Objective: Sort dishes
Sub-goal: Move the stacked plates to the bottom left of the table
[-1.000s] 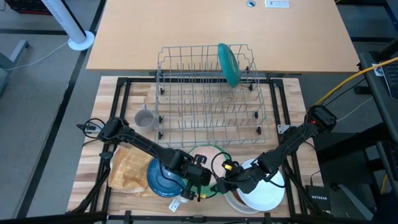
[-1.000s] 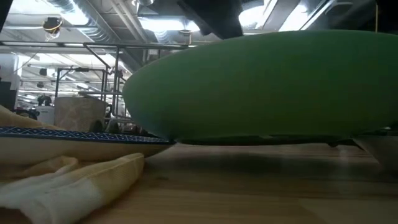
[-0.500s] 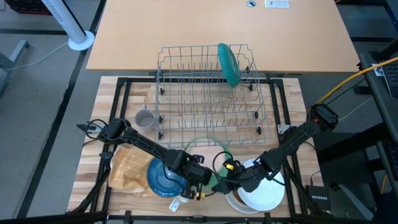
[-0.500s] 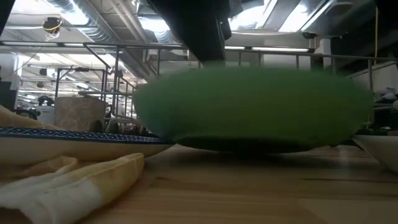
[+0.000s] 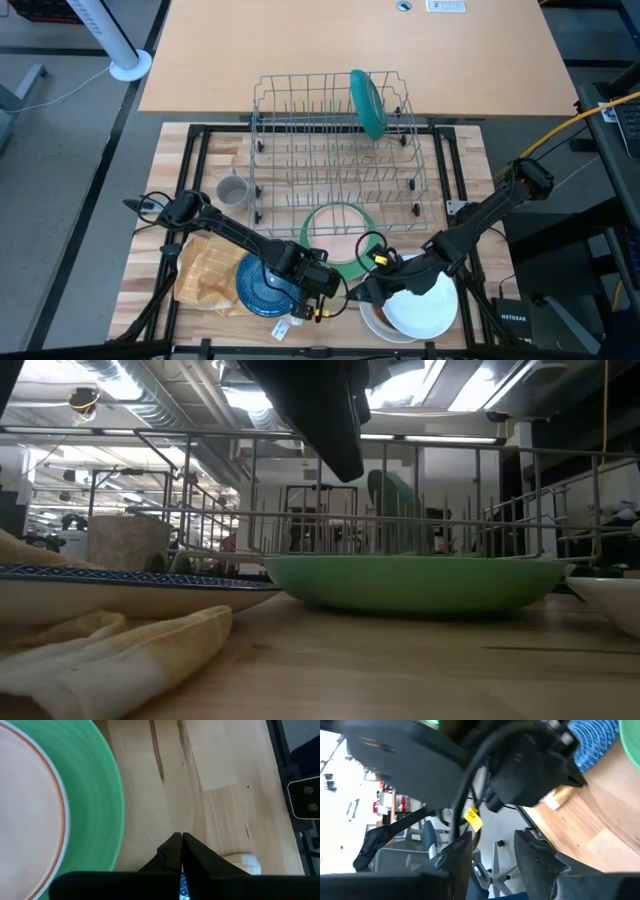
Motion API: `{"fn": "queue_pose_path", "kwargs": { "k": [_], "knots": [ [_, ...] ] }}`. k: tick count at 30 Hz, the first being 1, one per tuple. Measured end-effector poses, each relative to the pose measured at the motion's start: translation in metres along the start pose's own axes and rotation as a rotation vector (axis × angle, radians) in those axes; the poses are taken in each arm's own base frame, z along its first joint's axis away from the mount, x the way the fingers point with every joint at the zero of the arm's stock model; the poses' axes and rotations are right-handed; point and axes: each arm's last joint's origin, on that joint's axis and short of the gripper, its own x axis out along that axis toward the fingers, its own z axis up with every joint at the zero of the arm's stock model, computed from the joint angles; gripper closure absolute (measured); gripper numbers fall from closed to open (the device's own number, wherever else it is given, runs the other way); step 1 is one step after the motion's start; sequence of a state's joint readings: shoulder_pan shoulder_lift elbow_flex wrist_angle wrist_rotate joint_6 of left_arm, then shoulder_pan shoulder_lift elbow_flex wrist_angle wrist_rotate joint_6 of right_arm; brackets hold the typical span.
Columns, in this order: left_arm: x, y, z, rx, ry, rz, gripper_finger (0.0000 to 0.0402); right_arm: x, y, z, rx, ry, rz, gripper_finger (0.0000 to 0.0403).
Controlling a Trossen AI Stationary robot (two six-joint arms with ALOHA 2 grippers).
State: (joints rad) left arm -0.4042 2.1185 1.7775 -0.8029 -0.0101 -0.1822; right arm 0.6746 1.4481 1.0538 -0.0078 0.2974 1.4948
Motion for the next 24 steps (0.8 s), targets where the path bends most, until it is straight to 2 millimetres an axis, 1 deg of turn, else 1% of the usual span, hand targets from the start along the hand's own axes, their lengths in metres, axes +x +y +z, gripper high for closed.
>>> {"fn": "queue_pose_path", "kwargs": {
  "k": [4, 6, 8, 10, 15, 18, 21, 24],
  "knots": [
    [0.000, 0.003, 0.001, -0.007, -0.007, 0.002, 0.0398, -0.013, 0.008, 0.005, -0.046, -0.029, 0.033, 0.0251],
    [-0.001, 0.008, 0.002, -0.017, -0.005, 0.007, 0.0397, -0.020, 0.011, 0.008, -0.058, -0.049, 0.037, 0.0251],
    [-0.001, 0.014, 0.003, -0.032, -0.006, 0.013, 0.0388, -0.027, 0.013, 0.011, -0.073, -0.068, 0.034, 0.0251],
    [-0.001, 0.021, 0.004, -0.050, -0.006, 0.020, 0.0368, -0.034, 0.014, 0.014, -0.080, -0.082, 0.029, 0.0251],
    [-0.001, 0.037, 0.008, -0.071, -0.036, 0.039, 0.0303, -0.054, 0.018, 0.021, -0.122, -0.106, 0.026, 0.0251],
    [-0.001, 0.047, 0.012, -0.062, -0.072, 0.097, 0.0269, -0.065, 0.019, 0.025, -0.150, -0.119, 0.013, 0.0251],
    [-0.001, 0.056, 0.015, -0.037, -0.095, 0.163, 0.0249, -0.075, 0.018, 0.029, -0.165, -0.136, -0.014, 0.0251],
    [0.002, 0.064, 0.017, -0.044, -0.117, 0.180, 0.0245, -0.083, 0.015, 0.031, -0.180, -0.144, -0.054, 0.0251]
  ]
}}
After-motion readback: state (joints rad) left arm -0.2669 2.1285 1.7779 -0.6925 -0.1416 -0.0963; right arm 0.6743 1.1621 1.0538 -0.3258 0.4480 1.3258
